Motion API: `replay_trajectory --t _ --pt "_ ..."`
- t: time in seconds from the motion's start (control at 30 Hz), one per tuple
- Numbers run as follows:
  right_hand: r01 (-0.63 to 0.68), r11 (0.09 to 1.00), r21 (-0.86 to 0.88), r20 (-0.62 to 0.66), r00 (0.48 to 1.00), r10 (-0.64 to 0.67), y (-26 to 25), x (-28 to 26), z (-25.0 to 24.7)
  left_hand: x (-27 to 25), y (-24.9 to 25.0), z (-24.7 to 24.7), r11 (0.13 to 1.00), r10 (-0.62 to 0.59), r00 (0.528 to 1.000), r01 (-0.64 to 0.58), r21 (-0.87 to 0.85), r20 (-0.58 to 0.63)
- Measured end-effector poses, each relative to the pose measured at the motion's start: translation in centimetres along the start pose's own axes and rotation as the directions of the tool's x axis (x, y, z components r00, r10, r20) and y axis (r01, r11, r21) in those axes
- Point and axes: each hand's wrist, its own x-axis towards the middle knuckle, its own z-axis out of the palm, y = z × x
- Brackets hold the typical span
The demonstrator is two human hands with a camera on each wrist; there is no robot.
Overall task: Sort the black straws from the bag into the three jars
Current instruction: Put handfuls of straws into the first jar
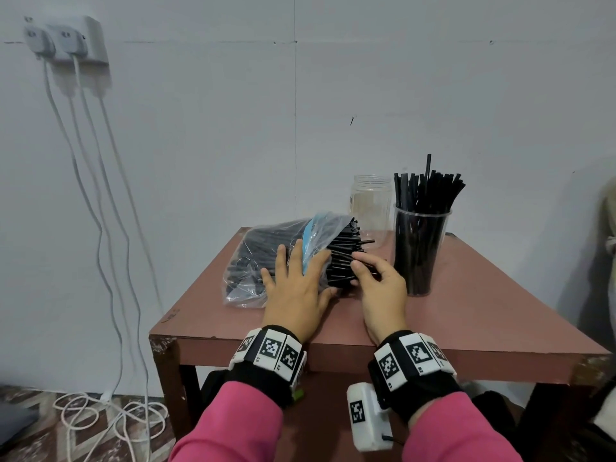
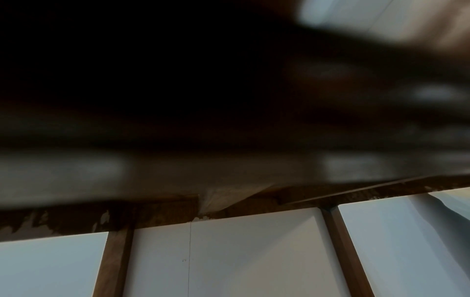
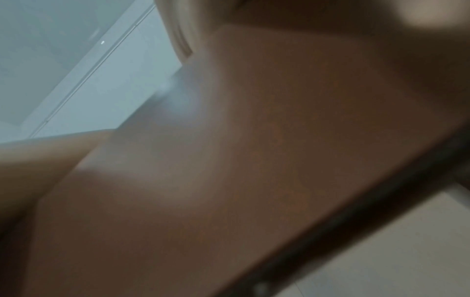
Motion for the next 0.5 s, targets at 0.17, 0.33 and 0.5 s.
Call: replay_trajectory --t 0.17,0.33,0.5 --pt "-0.024 0.998 0.058 -0.214 0.976 0.036 0.31 0.07 -0.45 0.00 0.03 -0.09 1.000 -0.005 1.000 0.005 -0.015 -0.001" --pt "-0.064 0.958 0.281 -0.168 0.979 0.115 -0.50 0.08 -0.28 0.02 0.06 -0.07 1.000 -0.007 1.000 0.007 -0.027 -0.003" --pt "-0.085 0.970 0.228 -0.150 0.981 0.121 0.11 0.37 -0.34 0.05 0.06 -0.01 1.000 -0.013 1.000 0.013 -0.012 -0.006"
